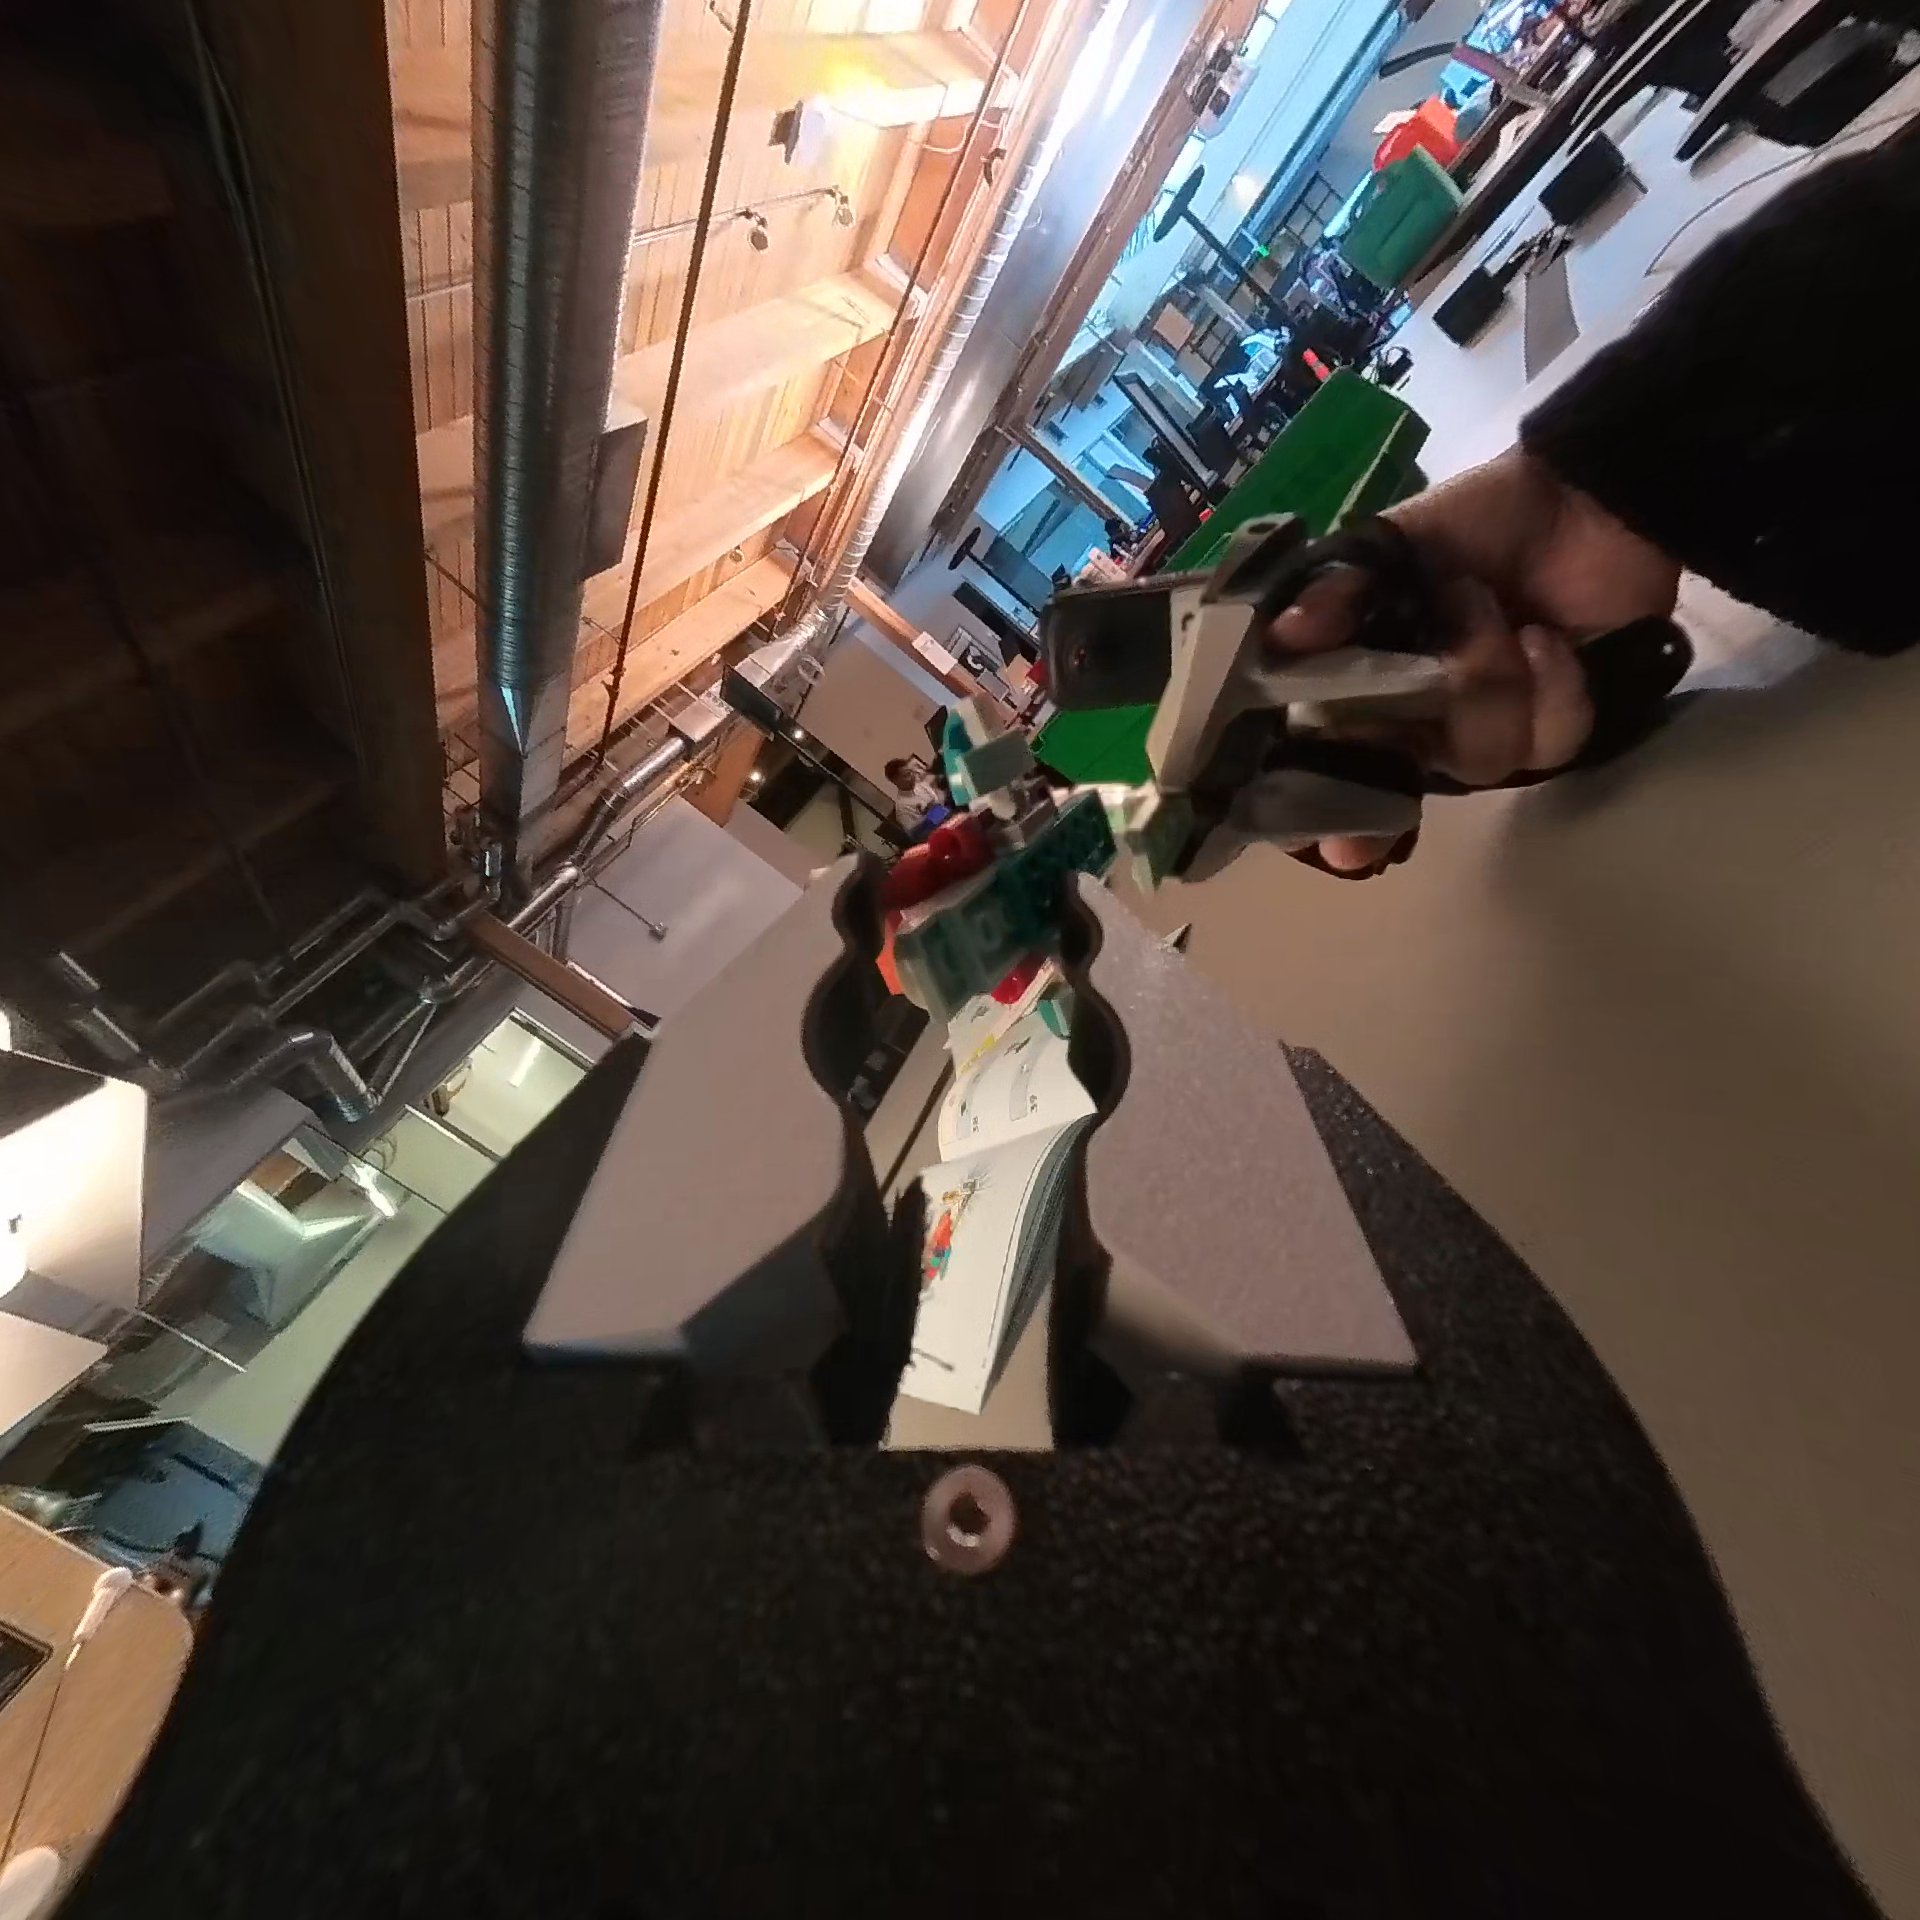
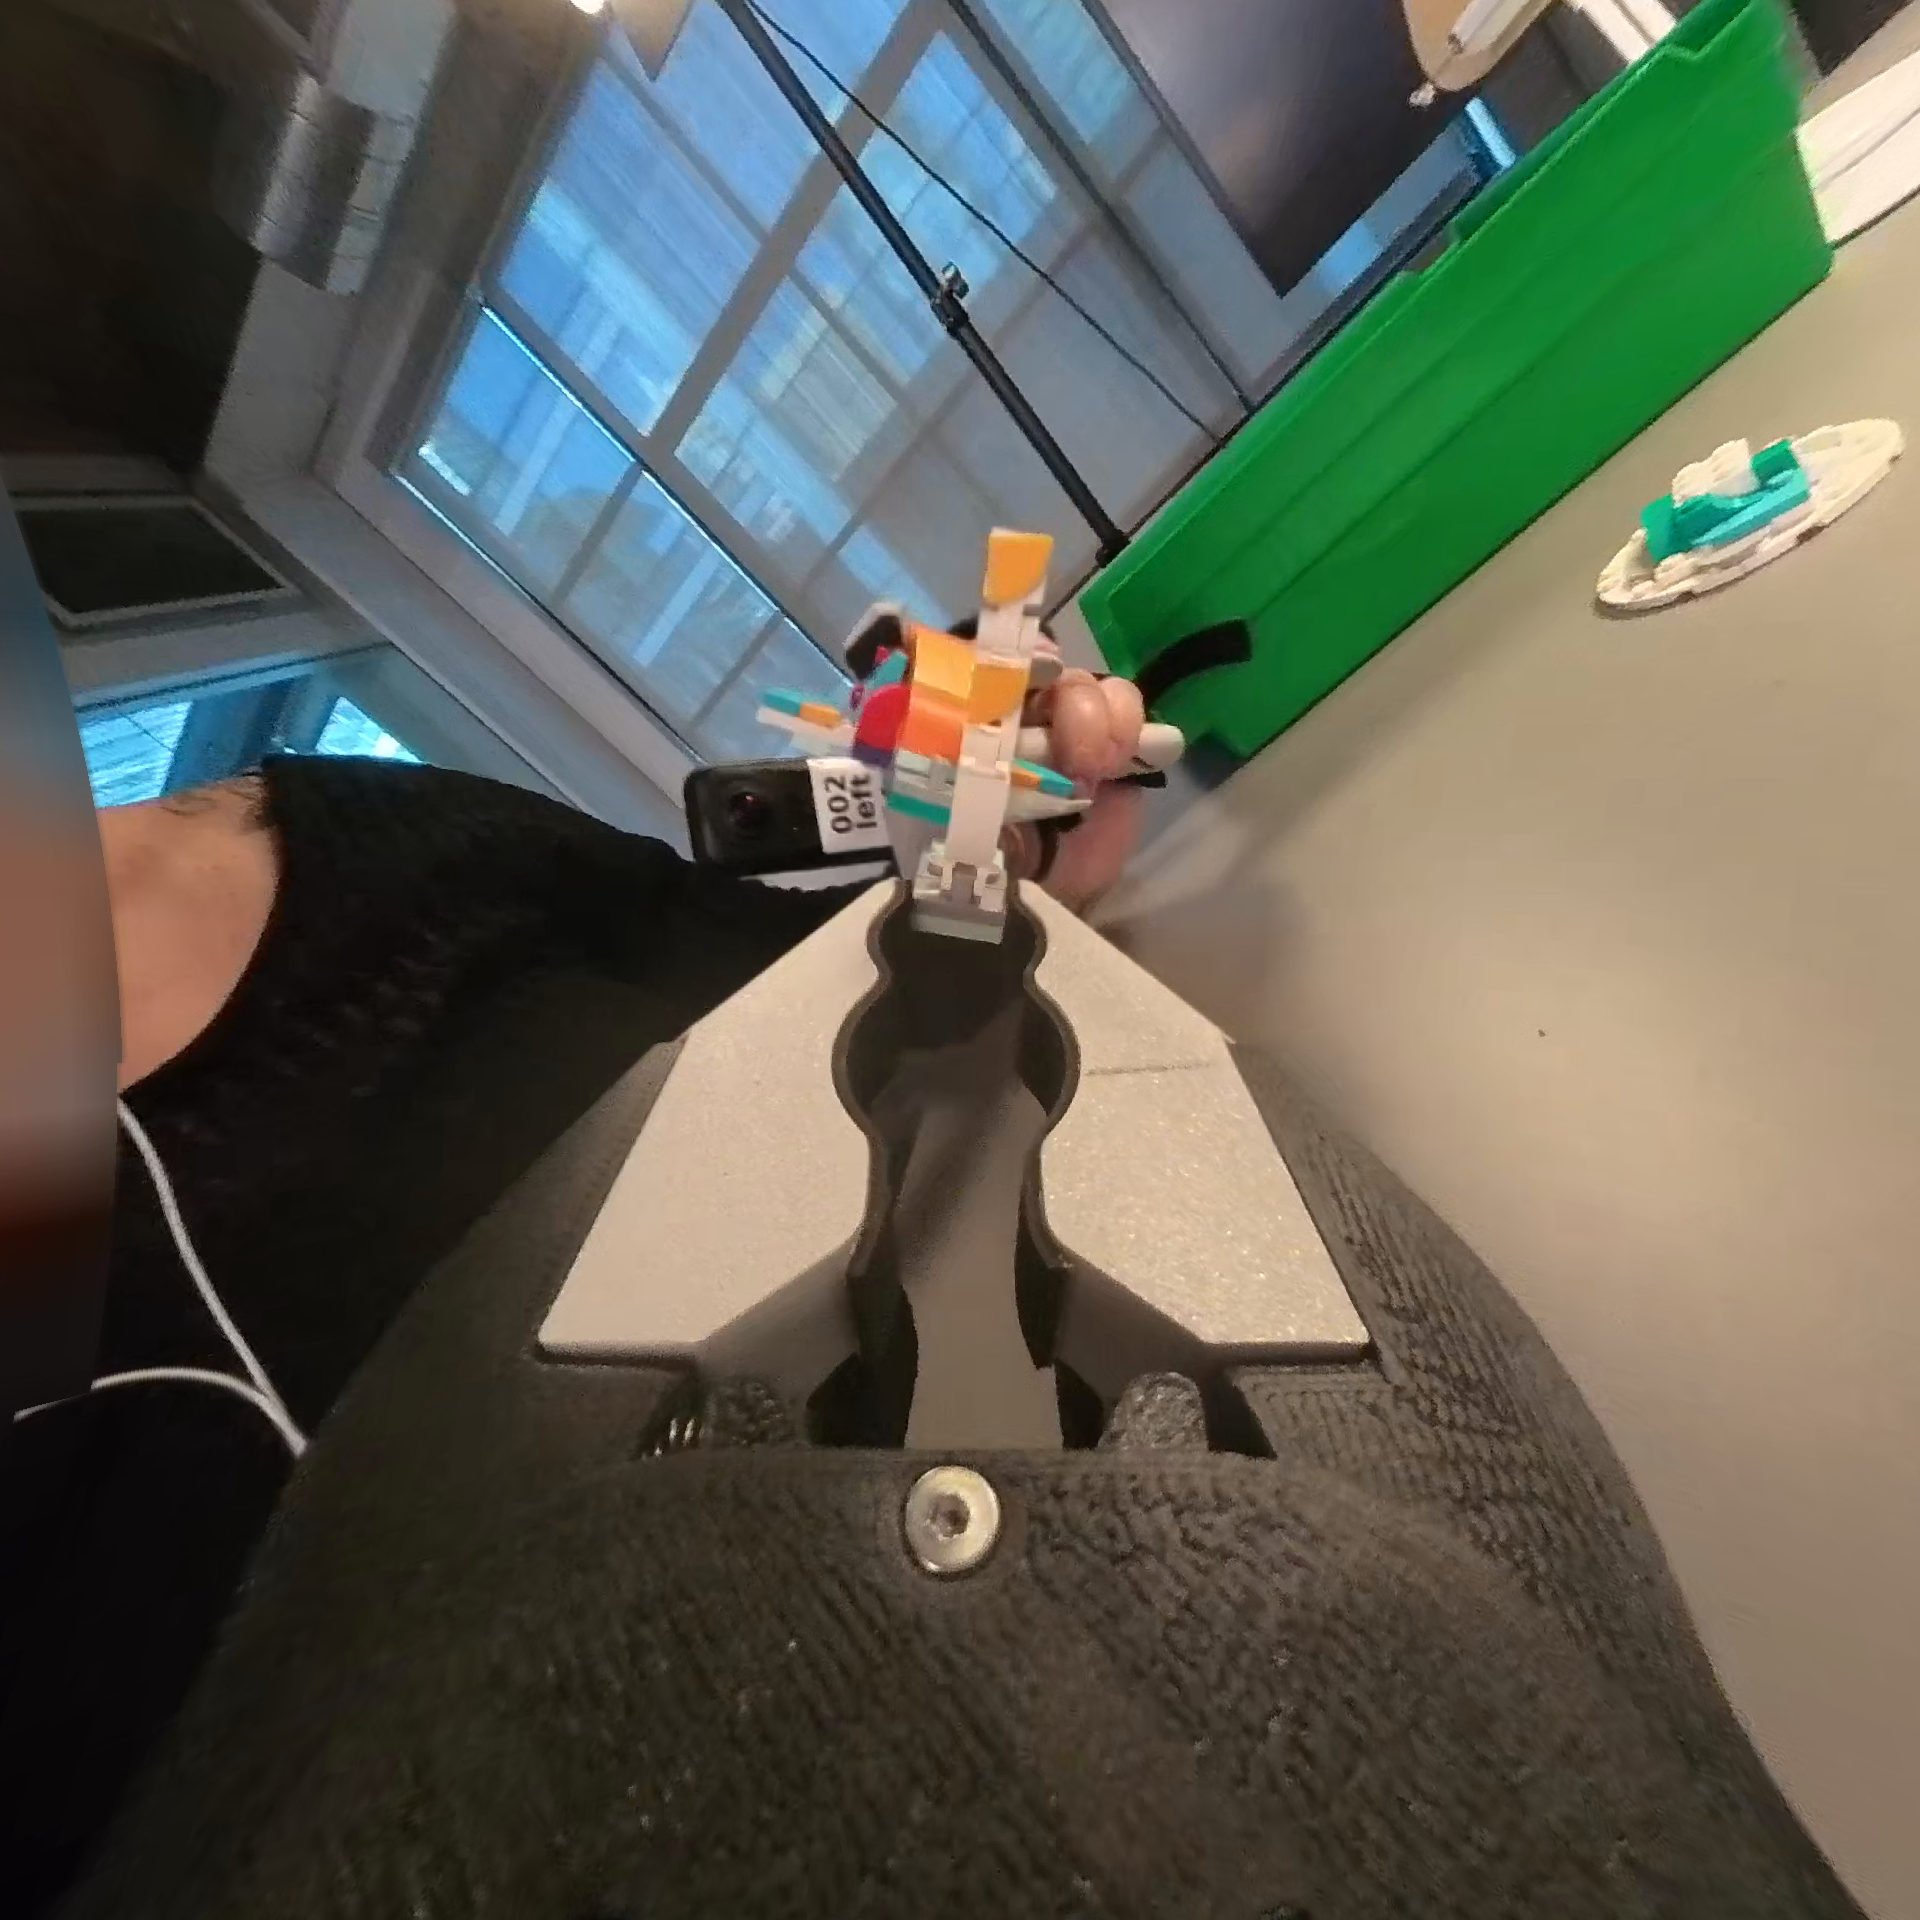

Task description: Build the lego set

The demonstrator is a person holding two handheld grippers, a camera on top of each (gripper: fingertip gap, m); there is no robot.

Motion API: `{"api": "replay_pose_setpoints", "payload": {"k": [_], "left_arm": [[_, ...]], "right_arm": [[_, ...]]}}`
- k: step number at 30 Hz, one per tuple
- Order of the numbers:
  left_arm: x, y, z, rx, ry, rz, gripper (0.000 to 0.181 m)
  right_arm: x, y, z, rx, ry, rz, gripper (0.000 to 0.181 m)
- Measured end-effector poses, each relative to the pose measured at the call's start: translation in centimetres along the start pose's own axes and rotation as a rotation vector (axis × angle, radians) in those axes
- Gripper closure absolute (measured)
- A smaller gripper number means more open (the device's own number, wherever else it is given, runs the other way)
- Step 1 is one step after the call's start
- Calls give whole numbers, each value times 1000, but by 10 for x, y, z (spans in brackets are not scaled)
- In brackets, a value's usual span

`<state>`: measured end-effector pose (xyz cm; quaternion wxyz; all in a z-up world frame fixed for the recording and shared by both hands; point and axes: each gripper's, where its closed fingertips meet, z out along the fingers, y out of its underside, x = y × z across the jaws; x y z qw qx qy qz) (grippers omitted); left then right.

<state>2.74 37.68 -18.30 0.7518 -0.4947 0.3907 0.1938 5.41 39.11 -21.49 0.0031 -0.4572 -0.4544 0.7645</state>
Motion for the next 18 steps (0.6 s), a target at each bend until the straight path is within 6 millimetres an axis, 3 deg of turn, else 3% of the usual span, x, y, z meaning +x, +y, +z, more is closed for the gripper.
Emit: {"api": "replay_pose_setpoints", "payload": {"k": [9,14,18], "left_arm": [[7,-2,-5,15,1,125,150],[20,-14,-5,48,29,219,150],[29,-21,-4,68,44,275,150]], "right_arm": [[-4,-7,-10,29,-8,-9,165],[-12,-2,-10,-6,-50,-40,165],[-20,-7,-10,34,-135,35,165]]}}
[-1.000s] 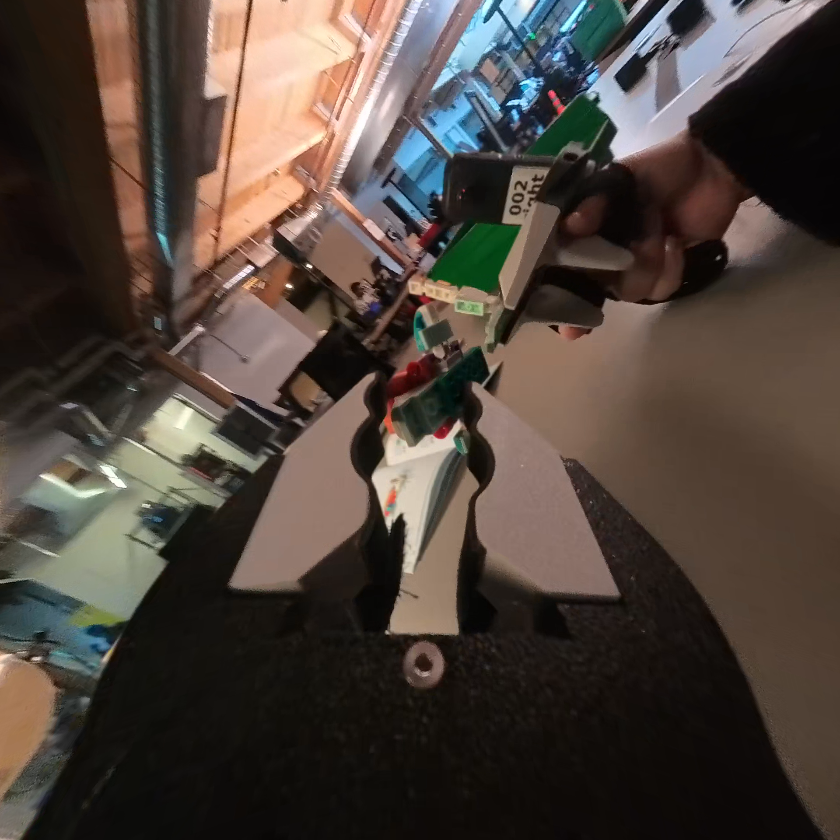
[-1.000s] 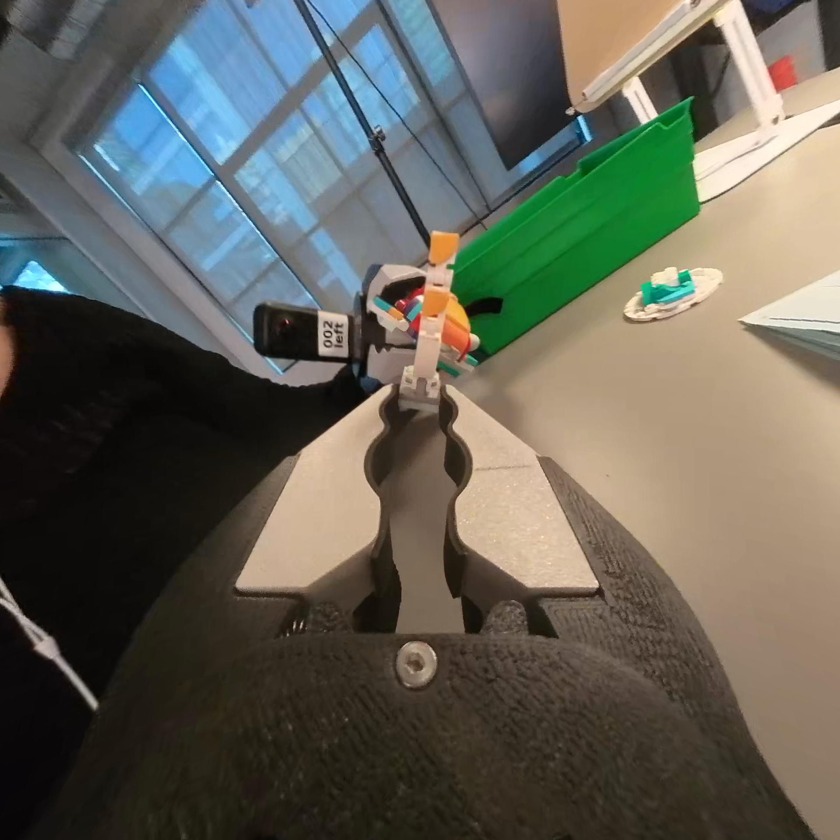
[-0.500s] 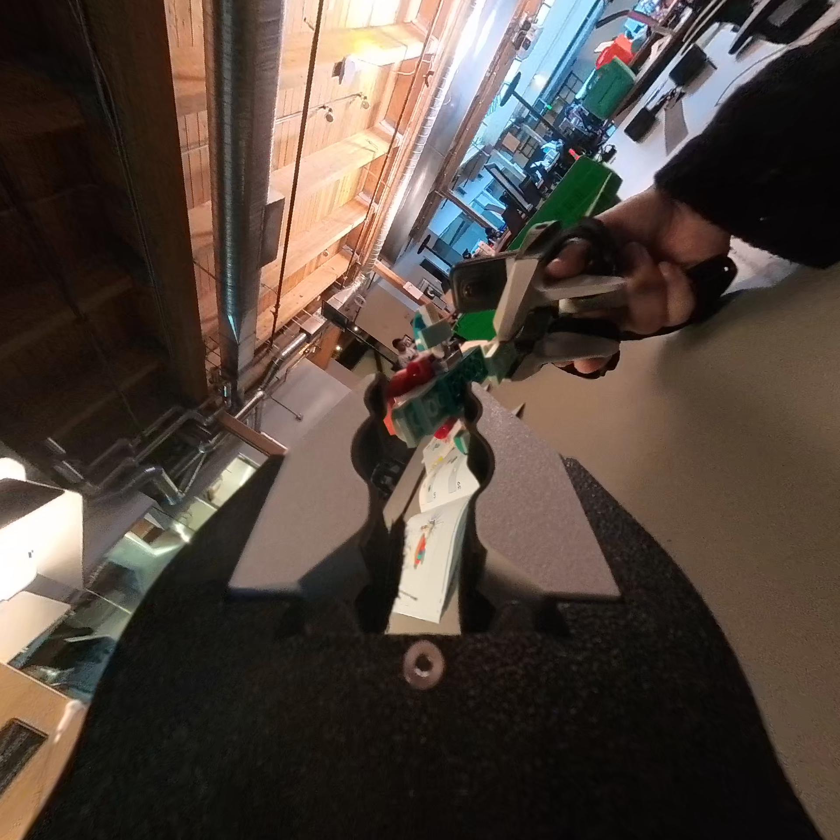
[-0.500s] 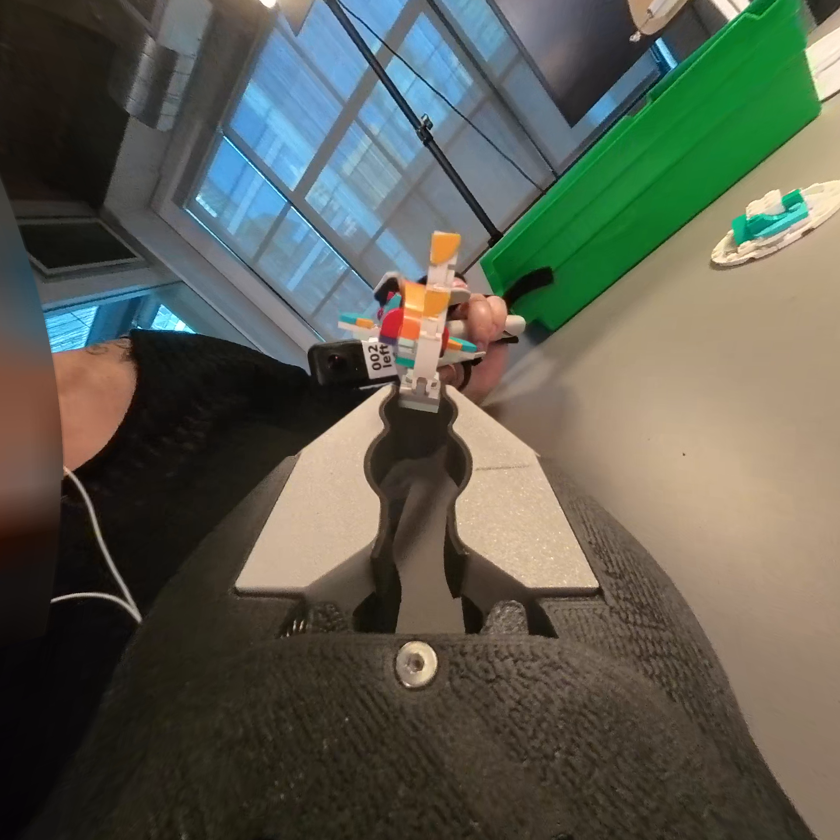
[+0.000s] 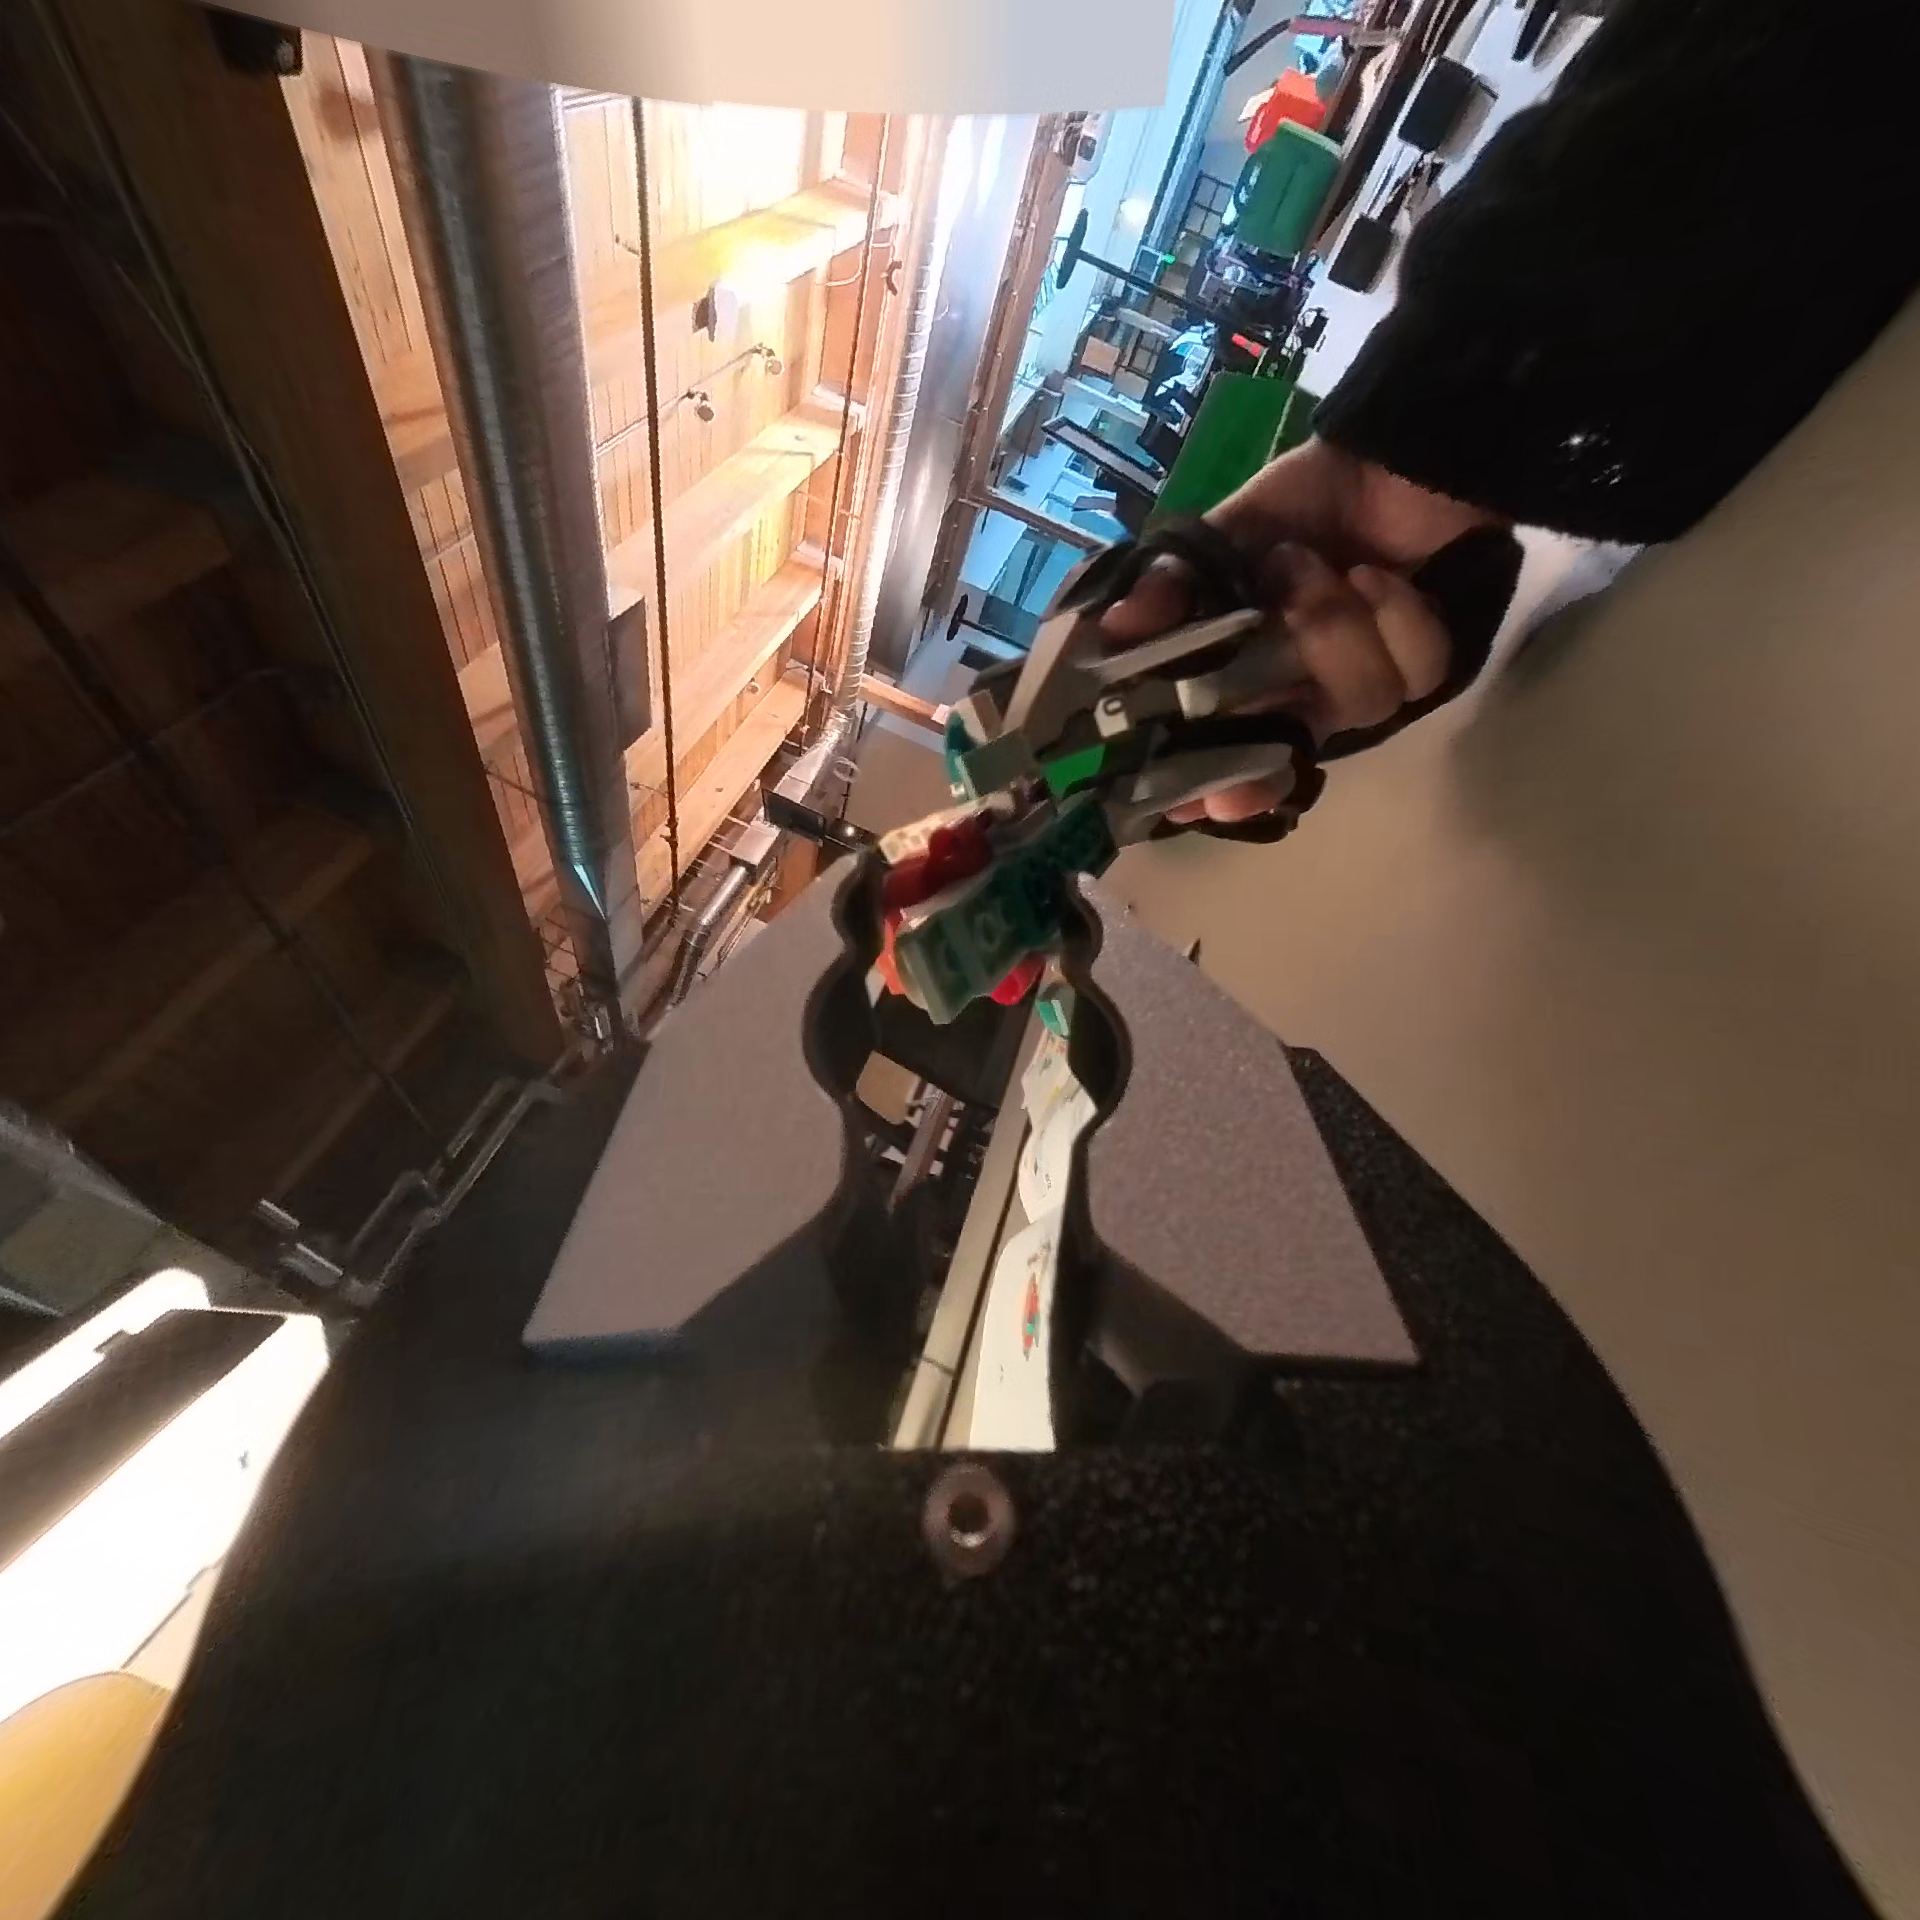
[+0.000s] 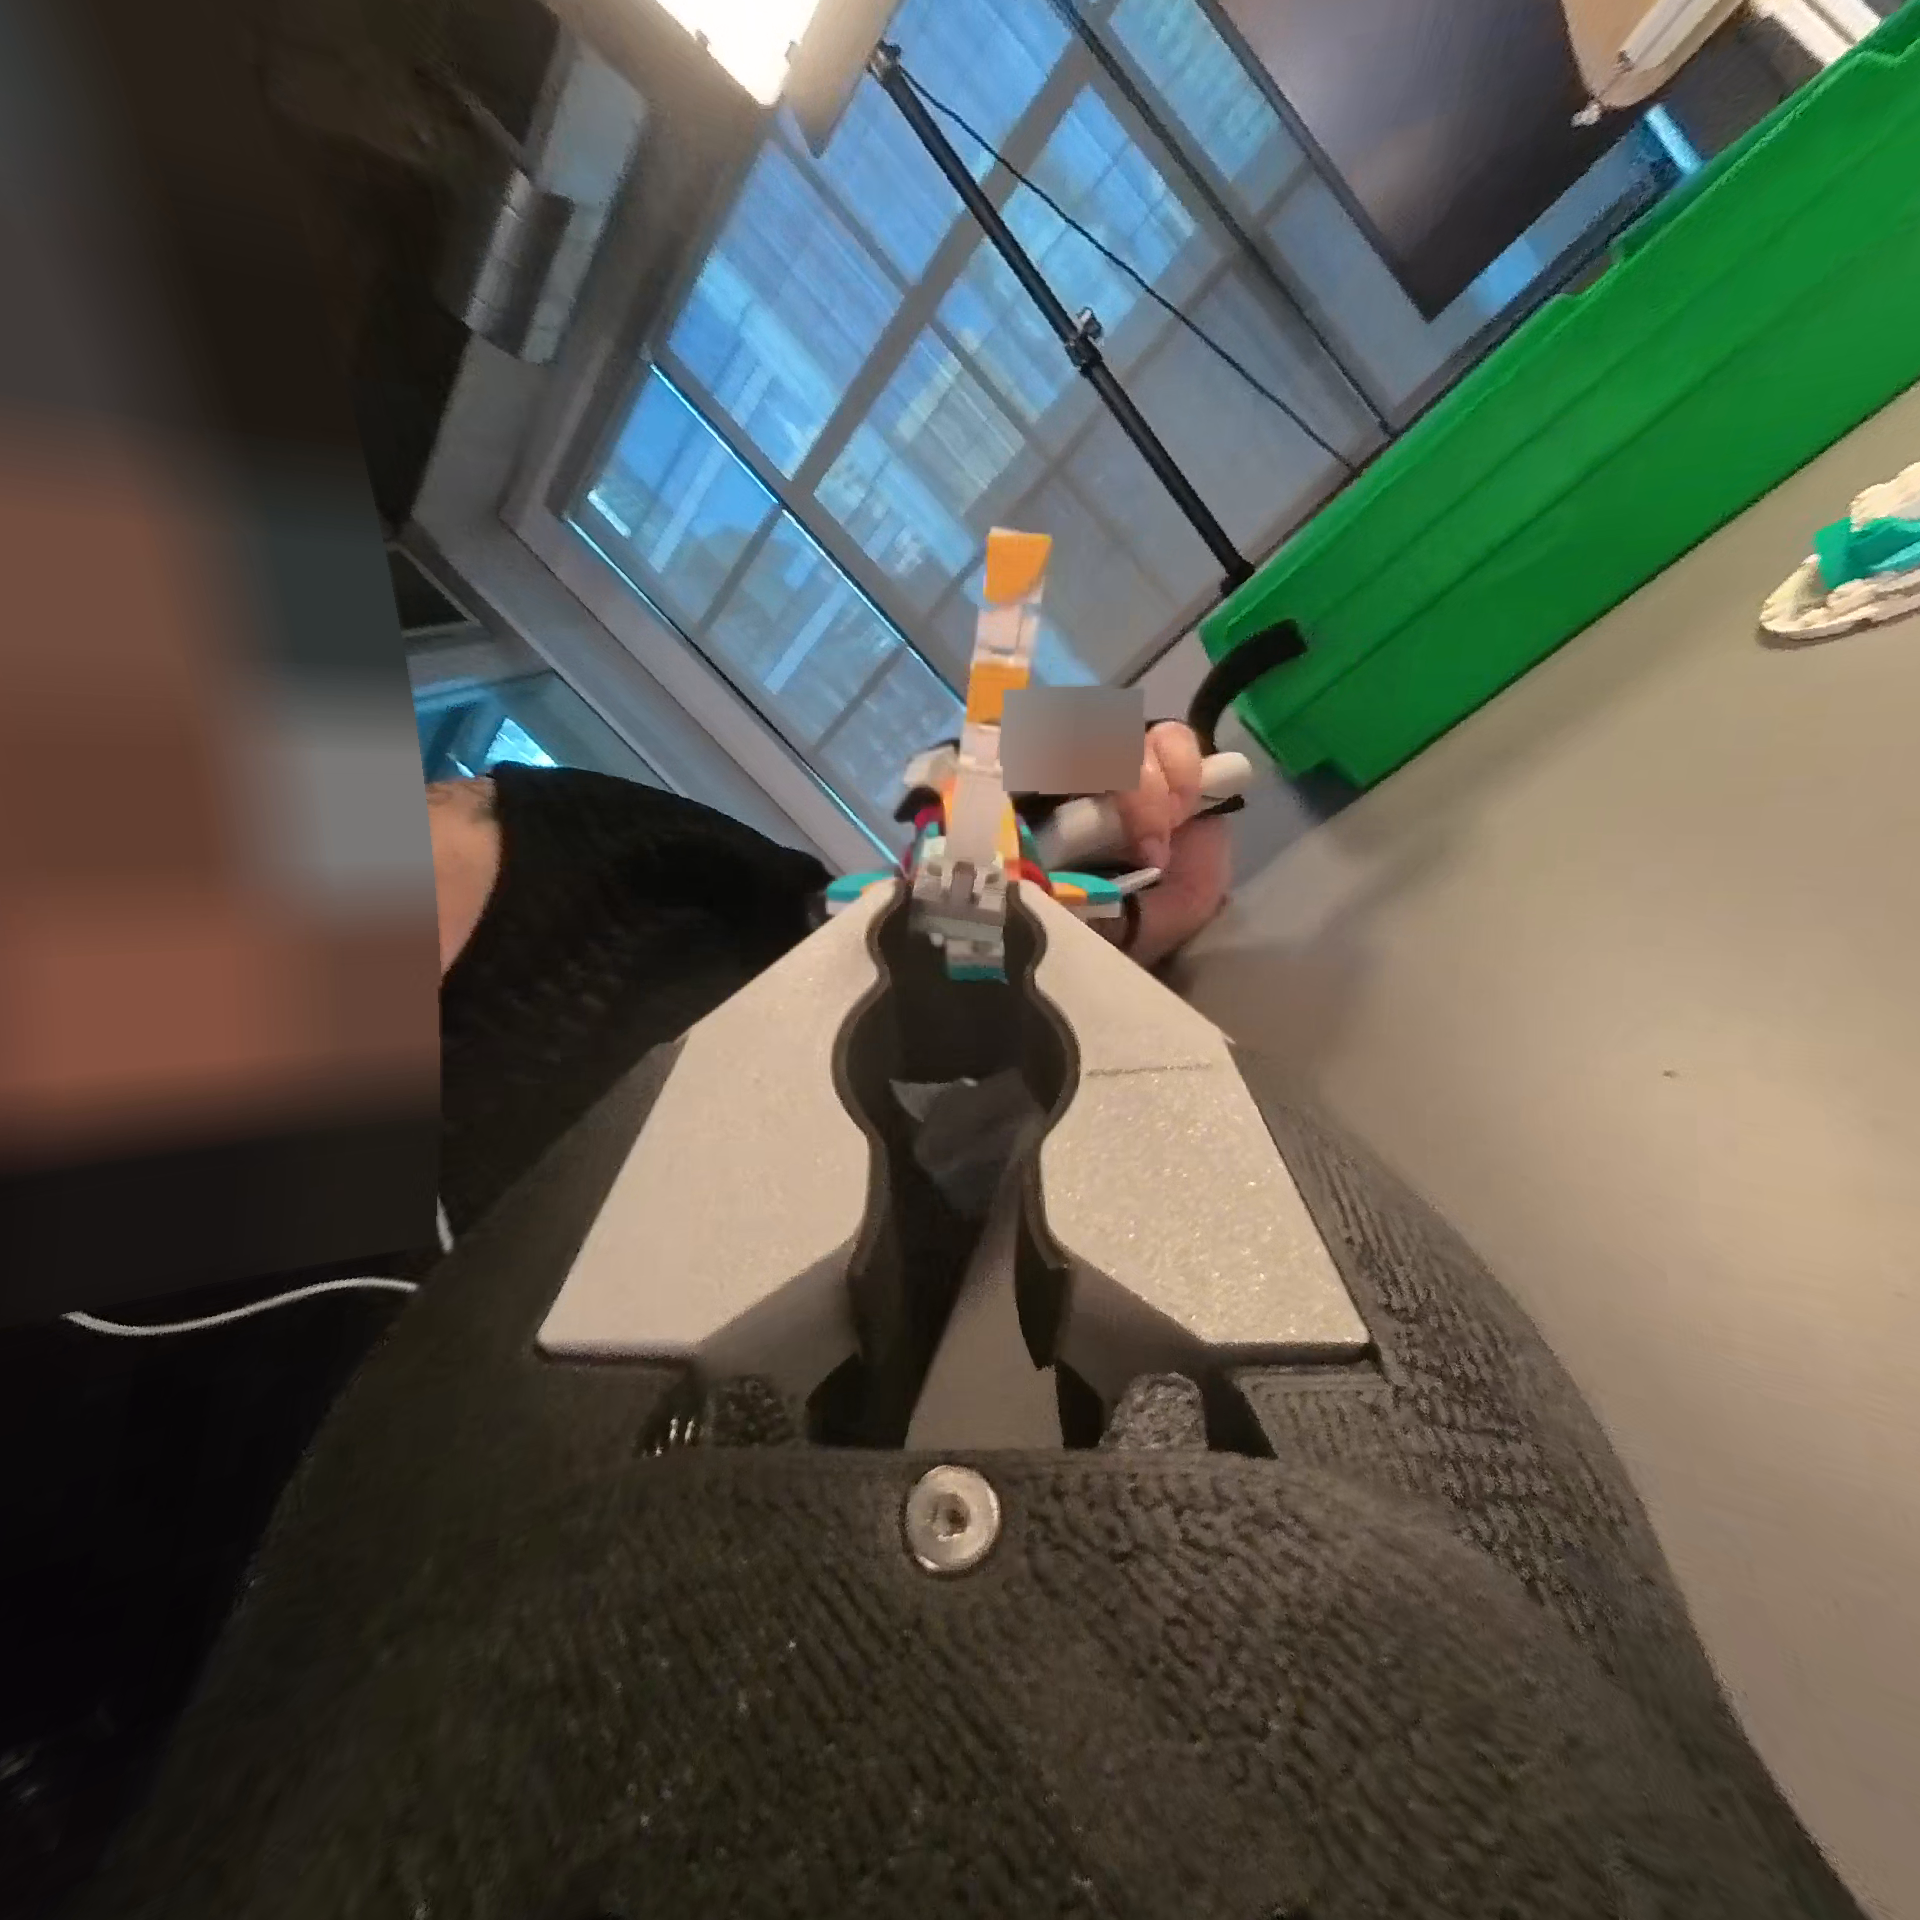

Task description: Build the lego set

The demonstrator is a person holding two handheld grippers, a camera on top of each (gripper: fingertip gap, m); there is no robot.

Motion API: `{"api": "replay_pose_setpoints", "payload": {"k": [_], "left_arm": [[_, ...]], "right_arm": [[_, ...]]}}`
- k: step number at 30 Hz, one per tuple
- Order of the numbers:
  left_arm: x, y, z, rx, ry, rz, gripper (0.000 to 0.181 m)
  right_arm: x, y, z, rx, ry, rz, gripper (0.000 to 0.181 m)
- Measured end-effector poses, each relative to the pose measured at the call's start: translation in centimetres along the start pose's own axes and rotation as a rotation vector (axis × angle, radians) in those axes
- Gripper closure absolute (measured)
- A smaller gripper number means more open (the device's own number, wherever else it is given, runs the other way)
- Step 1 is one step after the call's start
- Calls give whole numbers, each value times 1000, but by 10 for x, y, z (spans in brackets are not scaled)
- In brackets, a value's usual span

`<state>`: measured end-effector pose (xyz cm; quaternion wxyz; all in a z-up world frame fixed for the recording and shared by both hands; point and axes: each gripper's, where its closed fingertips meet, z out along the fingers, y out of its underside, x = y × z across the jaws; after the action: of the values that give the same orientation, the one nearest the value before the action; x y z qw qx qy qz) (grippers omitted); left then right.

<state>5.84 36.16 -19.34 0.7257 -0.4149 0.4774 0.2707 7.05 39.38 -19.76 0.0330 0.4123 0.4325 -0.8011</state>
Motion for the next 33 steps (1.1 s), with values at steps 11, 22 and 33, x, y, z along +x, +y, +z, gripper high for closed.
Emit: {"api": "replay_pose_setpoints", "payload": {"k": [11,22,33], "left_arm": [[-5,1,-1,-17,-39,29,150],[-8,20,1,-54,-29,-219,150],[0,45,10,-189,-2,-444,150]], "right_arm": [[-1,3,0,1,-37,155,165],[8,13,-2,-65,58,102,165],[24,4,2,24,117,146,165]]}}
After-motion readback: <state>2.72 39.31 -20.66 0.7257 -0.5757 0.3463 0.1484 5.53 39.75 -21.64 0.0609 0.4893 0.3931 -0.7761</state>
